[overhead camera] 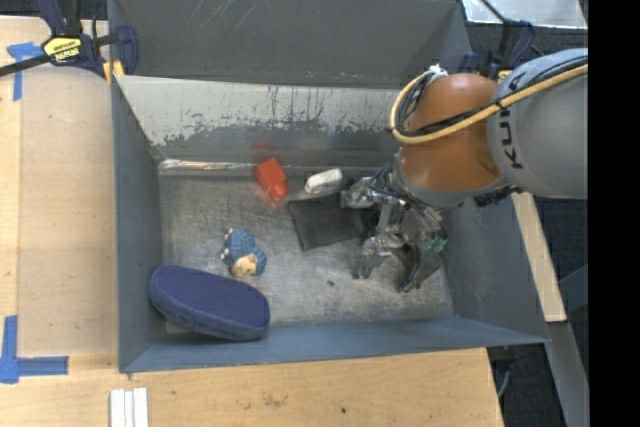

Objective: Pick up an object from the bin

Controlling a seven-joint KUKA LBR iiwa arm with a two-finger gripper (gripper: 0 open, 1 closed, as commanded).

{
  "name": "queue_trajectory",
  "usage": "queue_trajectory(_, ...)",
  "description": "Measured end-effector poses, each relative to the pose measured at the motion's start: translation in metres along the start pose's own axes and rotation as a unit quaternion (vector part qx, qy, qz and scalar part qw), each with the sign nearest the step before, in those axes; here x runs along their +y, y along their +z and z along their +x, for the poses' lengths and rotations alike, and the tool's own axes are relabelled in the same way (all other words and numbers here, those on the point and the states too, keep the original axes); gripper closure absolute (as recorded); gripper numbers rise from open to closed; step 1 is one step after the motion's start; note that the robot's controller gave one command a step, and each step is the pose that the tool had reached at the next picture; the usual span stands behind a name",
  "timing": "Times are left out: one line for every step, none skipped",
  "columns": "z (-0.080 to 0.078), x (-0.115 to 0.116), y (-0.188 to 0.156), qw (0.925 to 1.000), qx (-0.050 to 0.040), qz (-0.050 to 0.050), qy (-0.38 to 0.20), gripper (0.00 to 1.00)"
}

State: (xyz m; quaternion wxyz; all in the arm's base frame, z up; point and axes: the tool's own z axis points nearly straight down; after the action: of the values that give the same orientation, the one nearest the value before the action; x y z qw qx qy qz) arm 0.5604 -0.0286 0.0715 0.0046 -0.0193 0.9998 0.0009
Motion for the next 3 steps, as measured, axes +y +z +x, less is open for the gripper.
queue_trajectory(-0.016, 0.029, -0.030, 0.9786, 0.0010, 0.000, -0.206, 0.00)
queue_trajectory(-0.031, 0.038, -0.029, 0.9492, 0.0017, 0.000, -0.315, 0.00)
queue_trajectory(-0.049, 0.038, -0.003, 0.9019, 0.0000, 0.001, -0.432, 0.00)
